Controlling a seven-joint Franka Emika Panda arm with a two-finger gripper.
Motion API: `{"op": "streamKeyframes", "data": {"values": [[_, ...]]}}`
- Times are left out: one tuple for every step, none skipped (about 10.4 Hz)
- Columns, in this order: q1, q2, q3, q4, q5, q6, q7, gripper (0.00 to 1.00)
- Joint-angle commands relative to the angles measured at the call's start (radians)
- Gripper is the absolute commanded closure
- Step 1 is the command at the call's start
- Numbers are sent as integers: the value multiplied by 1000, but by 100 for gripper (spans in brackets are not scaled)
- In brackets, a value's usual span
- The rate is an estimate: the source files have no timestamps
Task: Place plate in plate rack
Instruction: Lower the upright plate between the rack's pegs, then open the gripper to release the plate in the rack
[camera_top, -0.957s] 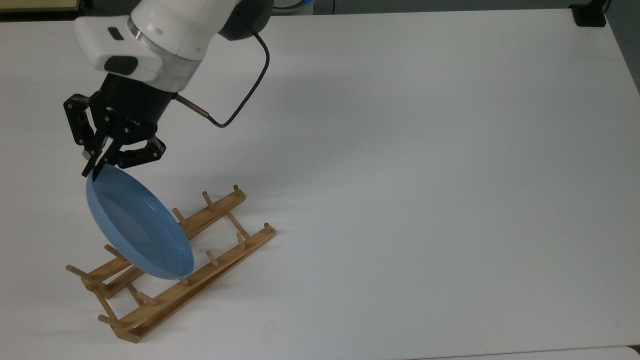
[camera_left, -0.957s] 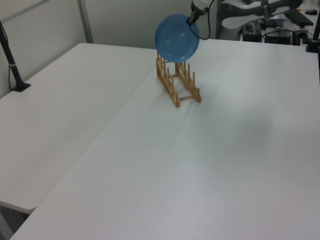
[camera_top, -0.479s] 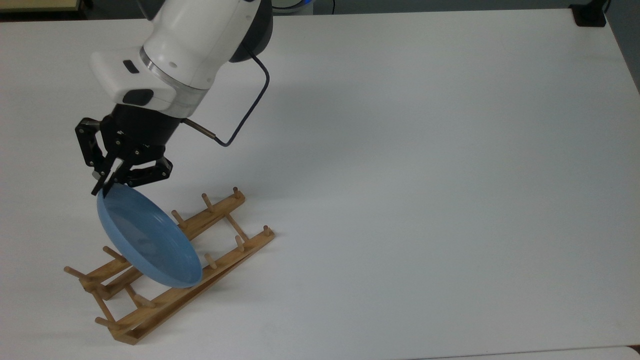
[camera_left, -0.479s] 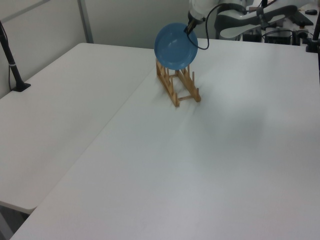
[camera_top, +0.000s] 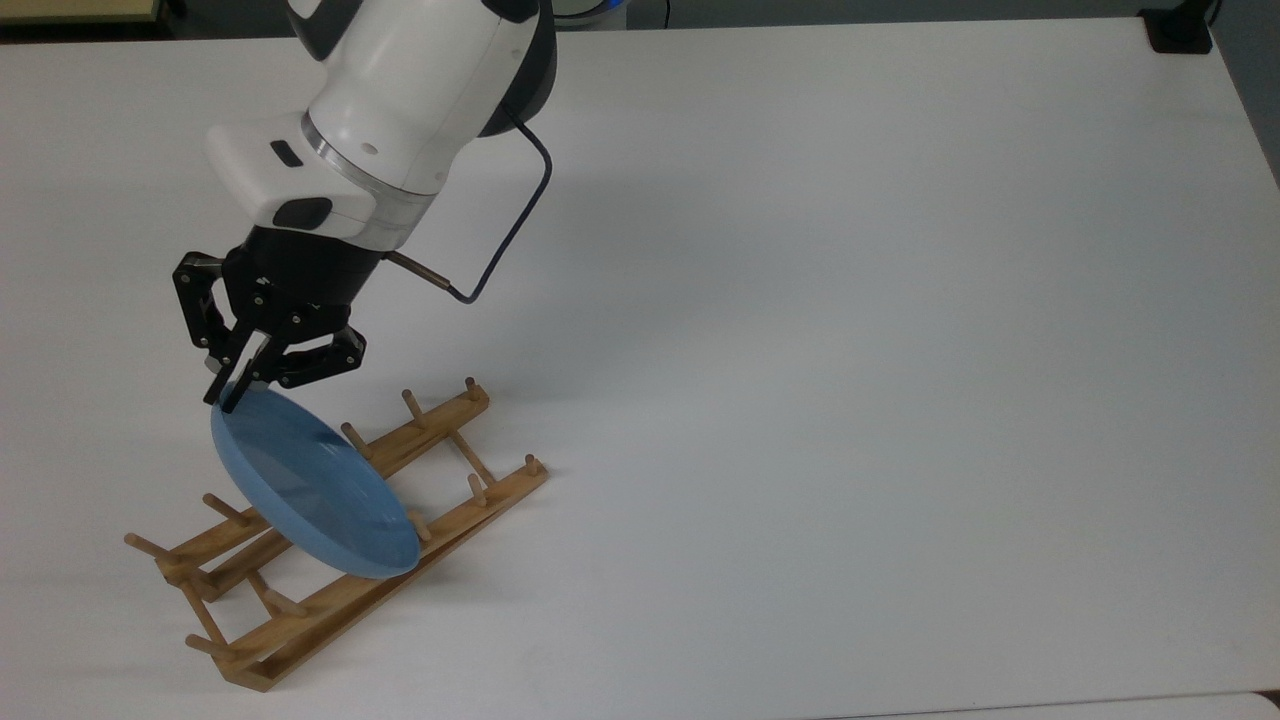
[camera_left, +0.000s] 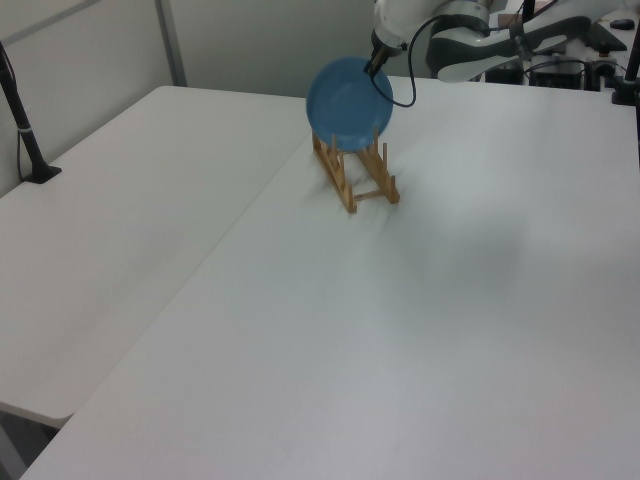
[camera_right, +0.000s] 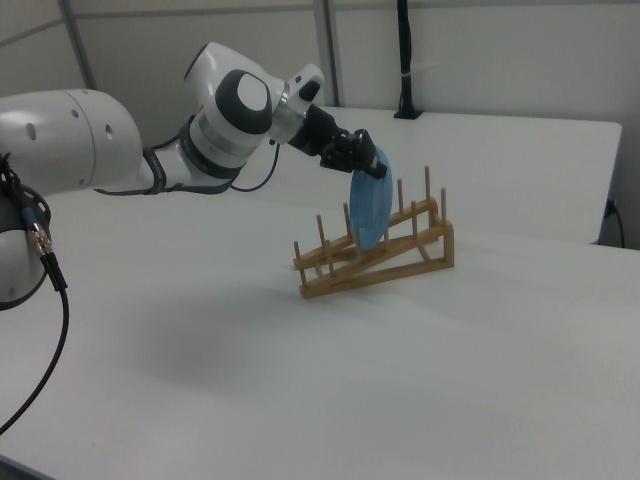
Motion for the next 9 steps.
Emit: {"op": "streamKeyframes", "data": {"values": [[19, 18, -4, -8, -40, 28, 26, 24], [22, 17, -6, -8, -39, 28, 40, 16], [25, 15, -4, -7, -37, 26, 66, 0], [32, 6, -3, -7, -30, 23, 74, 0], [43, -8, -1, -7, -16, 14, 77, 0], [51, -29, 0, -7, 41, 11, 76, 0], [68, -51, 0, -8, 126, -15, 69, 0], [71, -72, 2, -17, 209, -73, 50, 0], [74, -107, 9, -40, 299, -93, 7, 0]]}}
